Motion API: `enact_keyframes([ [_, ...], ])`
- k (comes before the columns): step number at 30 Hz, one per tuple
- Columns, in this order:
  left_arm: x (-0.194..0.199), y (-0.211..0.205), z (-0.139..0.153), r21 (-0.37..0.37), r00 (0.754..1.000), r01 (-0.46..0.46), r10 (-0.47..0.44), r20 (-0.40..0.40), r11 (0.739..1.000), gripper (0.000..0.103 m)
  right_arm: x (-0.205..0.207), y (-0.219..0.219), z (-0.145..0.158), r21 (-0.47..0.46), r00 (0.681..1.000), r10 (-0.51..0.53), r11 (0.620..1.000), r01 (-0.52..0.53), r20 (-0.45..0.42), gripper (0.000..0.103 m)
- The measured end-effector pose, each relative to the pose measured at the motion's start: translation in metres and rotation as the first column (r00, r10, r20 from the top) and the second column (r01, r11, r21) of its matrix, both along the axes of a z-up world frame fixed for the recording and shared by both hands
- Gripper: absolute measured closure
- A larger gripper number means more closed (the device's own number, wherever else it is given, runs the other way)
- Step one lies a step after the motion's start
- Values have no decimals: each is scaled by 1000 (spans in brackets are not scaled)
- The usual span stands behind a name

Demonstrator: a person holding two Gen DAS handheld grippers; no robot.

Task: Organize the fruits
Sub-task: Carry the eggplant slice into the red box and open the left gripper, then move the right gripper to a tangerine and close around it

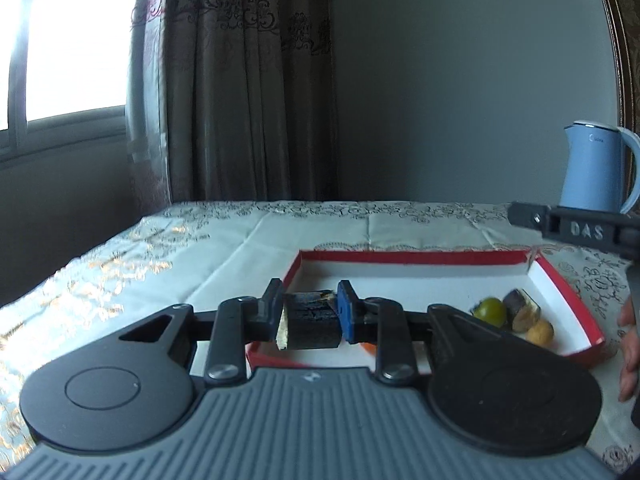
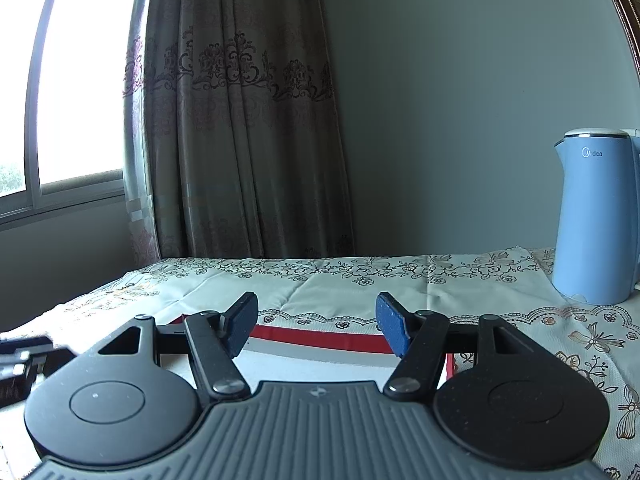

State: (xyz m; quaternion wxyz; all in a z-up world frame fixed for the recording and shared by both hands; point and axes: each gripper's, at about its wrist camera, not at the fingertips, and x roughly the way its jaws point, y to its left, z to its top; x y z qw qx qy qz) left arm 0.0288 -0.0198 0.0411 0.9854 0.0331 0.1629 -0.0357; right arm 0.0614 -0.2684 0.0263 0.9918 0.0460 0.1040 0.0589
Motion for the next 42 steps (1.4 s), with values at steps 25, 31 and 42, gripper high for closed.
enact_keyframes([
  [25,108,-11,-14,27,975,-58,63,-215,998,77,-1,0,3,8,1000,-13,1000,13,1,38],
  [31,108,-12,-13,15,974,-19,22,-225,1000,76,2,0,1,-2,1000,-14,1000,14,-9,38],
  [42,20,44,4,-71,996,-75,71,-63,995,13,-9,-9,8,41,999,19,999,-18,-27,38],
])
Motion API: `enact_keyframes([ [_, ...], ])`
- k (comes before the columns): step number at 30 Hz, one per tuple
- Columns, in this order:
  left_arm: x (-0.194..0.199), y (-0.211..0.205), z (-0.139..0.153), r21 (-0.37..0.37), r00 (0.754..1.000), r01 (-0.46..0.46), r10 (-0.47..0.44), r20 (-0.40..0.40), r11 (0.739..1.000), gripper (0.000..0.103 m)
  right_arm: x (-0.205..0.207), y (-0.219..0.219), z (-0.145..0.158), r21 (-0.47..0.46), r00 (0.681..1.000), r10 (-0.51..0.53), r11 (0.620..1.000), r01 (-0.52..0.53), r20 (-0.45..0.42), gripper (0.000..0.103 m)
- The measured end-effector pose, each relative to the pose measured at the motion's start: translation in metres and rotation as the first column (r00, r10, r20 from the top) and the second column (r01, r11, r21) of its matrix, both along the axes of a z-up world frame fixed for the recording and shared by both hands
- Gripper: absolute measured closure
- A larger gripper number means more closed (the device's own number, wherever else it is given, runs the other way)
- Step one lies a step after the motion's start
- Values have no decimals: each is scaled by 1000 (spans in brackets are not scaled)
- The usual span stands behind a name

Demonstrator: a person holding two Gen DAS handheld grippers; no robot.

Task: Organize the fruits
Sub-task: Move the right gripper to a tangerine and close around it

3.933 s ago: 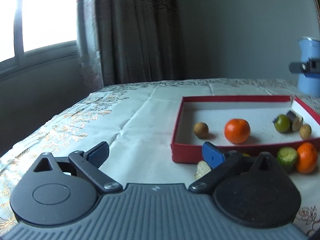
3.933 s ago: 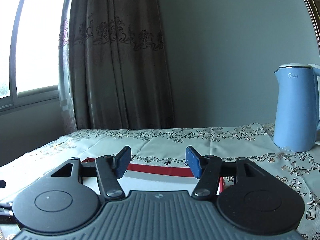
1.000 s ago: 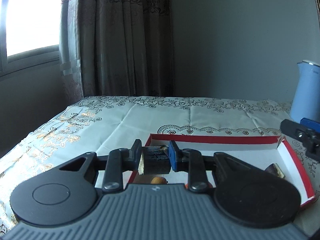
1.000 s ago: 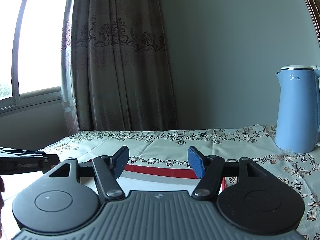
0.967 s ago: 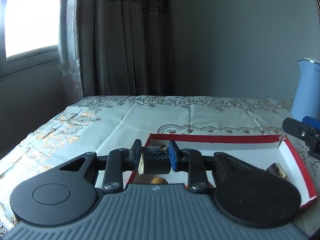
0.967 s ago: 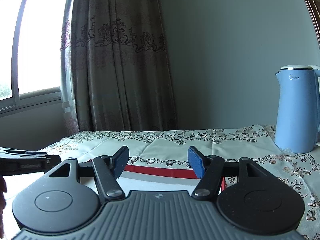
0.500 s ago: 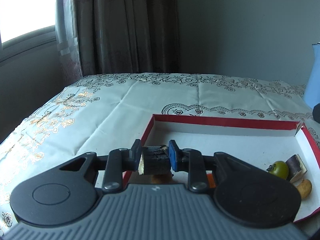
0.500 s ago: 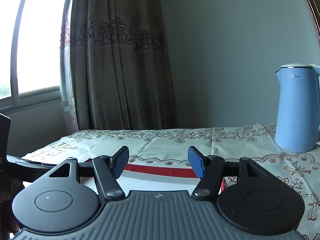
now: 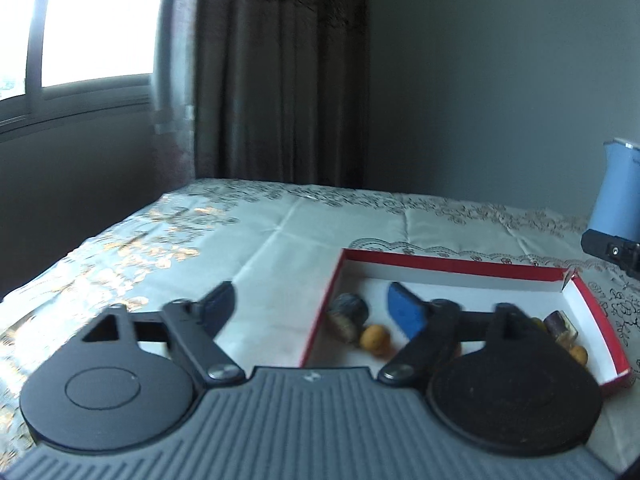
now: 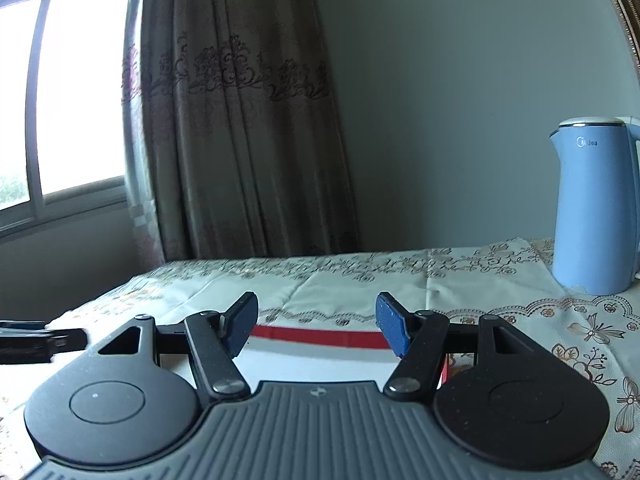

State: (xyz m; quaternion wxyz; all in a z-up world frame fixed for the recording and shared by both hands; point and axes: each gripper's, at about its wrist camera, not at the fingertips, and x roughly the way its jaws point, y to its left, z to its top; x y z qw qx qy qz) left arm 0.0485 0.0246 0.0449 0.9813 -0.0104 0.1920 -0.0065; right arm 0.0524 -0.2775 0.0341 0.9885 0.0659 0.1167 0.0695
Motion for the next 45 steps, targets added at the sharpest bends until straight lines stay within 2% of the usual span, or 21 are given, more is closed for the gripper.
enact_keyframes([
  [3,-28,21,-8,-5,997,-36,37,71,999,6,-19,3,7,-5,999,36,999,-36,-6,38],
  [6,-35,34,-18,-21,998,-39,40,48,999,4,-46,11,8,-72,996,86,994,-87,-21,33],
  [9,-38,44,-28,-56,997,-52,55,47,997,3,-71,19,0,-138,991,123,982,-130,-57,33],
  [14,-37,51,-42,-72,995,-67,72,70,995,2,-89,28,-18,-180,982,131,971,-155,-137,33],
  [20,-50,54,-40,-94,985,-72,86,152,993,0,-85,43,-38,-211,967,149,958,-193,-208,33],
  [26,-64,45,-38,-52,969,-53,64,238,997,0,-76,53,-53,-212,959,148,956,-201,-241,33],
  [28,-65,43,-38,-40,967,-20,29,252,999,0,-72,55,-54,-213,955,149,955,-206,-257,40],
  [31,-64,41,-38,-35,964,83,-71,255,996,0,-65,55,-55,-211,950,151,954,-213,-274,45],
  [32,-65,40,-38,-31,963,88,-77,258,996,0,-63,55,-55,-213,948,151,953,-215,-278,46],
  [38,-61,44,-40,-66,970,65,-47,238,996,0,-52,60,-57,-218,936,163,946,-238,-312,50],
  [41,-59,49,-40,-88,975,59,-38,221,994,0,-46,60,-61,-207,925,167,947,-247,-341,60],
  [45,-57,52,-40,-103,977,57,-35,210,993,0,-46,59,-62,-195,924,171,949,-248,-342,61],
])
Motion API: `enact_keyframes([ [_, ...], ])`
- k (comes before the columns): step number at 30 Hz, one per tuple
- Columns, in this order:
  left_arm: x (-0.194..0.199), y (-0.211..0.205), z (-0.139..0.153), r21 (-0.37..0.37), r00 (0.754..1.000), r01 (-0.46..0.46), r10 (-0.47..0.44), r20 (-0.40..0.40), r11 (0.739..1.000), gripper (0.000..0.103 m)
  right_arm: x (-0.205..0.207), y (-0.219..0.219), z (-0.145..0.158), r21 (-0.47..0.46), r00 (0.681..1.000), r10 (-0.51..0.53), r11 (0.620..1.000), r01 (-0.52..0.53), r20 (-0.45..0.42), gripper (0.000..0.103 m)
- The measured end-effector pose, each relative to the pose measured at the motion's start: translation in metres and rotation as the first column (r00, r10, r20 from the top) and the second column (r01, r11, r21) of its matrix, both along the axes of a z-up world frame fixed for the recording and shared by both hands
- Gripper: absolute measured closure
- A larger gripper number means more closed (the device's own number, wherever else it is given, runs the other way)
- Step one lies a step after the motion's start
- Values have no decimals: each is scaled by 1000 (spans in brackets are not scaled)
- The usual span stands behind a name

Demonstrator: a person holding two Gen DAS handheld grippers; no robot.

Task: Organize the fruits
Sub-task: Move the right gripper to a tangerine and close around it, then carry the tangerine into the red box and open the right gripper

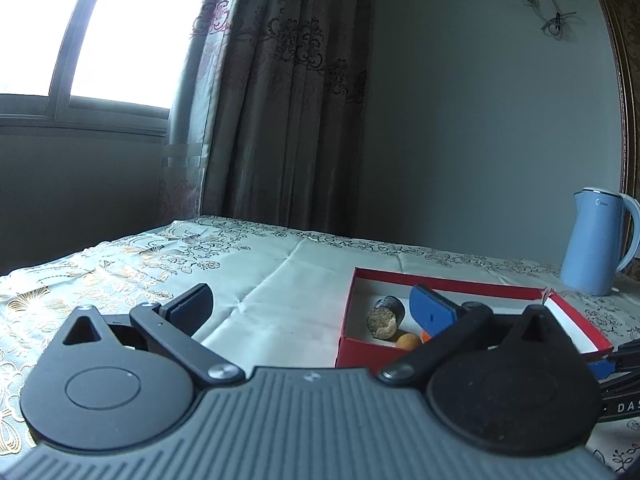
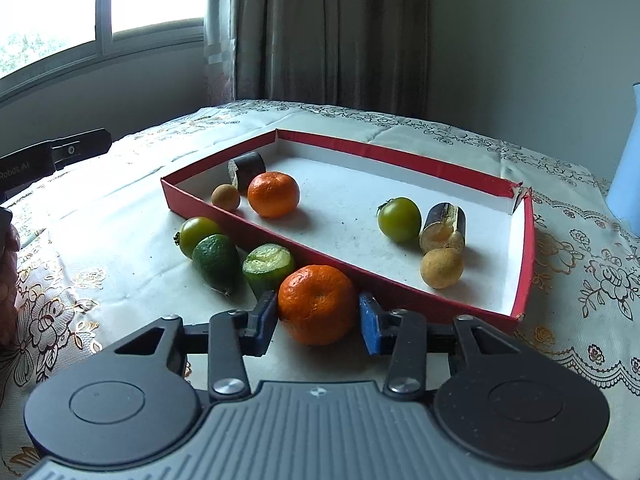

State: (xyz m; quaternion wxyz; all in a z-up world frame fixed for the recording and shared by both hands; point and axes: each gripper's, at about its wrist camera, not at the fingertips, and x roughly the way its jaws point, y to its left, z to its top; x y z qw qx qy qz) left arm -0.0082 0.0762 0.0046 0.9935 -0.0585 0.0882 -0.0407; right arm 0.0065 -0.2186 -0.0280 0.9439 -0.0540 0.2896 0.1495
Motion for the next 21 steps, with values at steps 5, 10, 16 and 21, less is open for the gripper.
enact_keyframes([
  [5,-1,2,0,-11,1000,-7,7,-2,1000,0,-12,-7,10,41,999,-15,999,13,44,61],
  [10,-1,1,0,-8,1000,-7,7,-7,1000,0,-22,-12,34,86,990,-37,996,25,134,61],
  [16,0,2,0,-14,1000,-15,15,-14,1000,0,11,-8,68,105,977,-59,994,38,206,61],
  [21,-1,3,-1,-24,1000,-20,20,-17,1000,0,60,1,61,100,982,-86,993,70,167,61],
])
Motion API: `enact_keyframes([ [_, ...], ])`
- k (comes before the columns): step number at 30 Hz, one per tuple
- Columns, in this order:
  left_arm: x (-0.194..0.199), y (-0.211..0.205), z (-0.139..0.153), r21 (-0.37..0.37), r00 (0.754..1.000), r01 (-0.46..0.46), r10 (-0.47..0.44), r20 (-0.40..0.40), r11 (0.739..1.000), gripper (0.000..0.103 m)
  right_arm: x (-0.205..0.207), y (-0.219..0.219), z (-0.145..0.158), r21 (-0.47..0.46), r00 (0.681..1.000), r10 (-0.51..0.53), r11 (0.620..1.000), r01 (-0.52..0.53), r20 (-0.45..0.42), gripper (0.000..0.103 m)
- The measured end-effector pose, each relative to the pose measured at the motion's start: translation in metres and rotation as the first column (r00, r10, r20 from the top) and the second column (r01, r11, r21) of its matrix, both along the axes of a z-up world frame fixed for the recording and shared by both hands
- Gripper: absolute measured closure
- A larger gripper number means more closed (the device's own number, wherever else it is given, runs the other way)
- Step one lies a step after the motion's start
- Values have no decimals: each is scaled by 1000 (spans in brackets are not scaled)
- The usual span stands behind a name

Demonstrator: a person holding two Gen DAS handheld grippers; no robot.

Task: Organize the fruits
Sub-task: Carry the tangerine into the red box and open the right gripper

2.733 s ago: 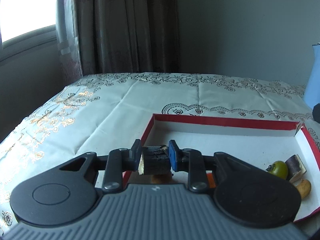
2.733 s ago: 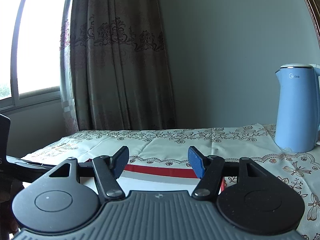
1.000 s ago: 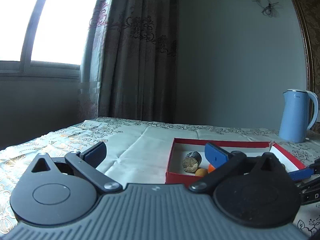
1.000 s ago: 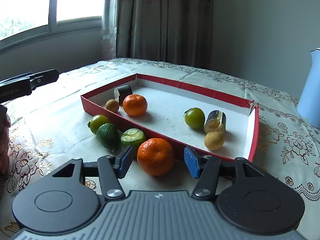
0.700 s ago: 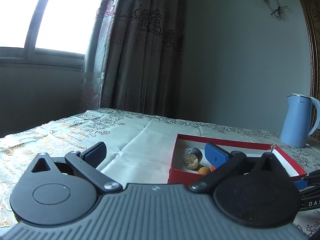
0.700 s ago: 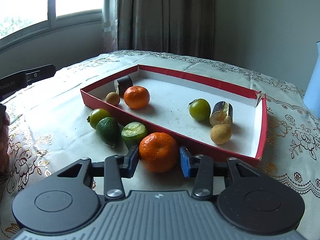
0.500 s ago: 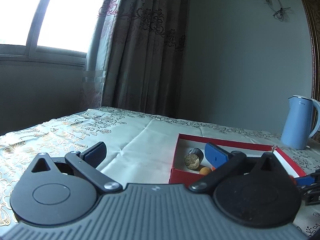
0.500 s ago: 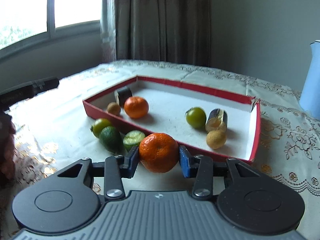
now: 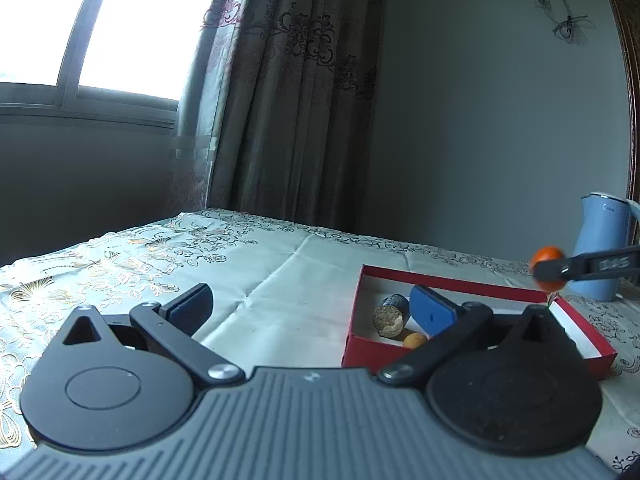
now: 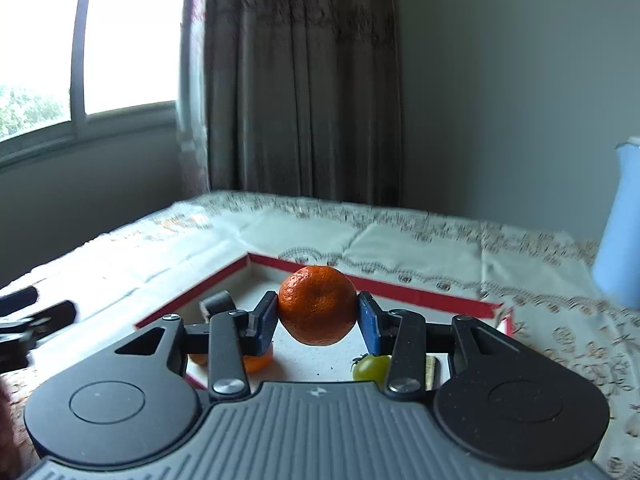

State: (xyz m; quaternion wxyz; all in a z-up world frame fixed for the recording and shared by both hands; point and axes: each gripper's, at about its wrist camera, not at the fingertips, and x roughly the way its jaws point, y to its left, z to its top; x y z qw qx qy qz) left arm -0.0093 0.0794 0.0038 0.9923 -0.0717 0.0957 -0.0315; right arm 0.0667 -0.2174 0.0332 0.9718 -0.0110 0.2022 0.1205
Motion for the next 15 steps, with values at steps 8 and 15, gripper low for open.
enact_keyframes([
  [8,4,2,0,-9,1000,7,-7,-23,1000,0,39,9,-41,-25,996,-38,999,36,-74,61],
  [15,8,2,-1,-5,999,8,-8,-40,1000,0,42,11,-45,-39,996,-46,998,44,-70,61],
])
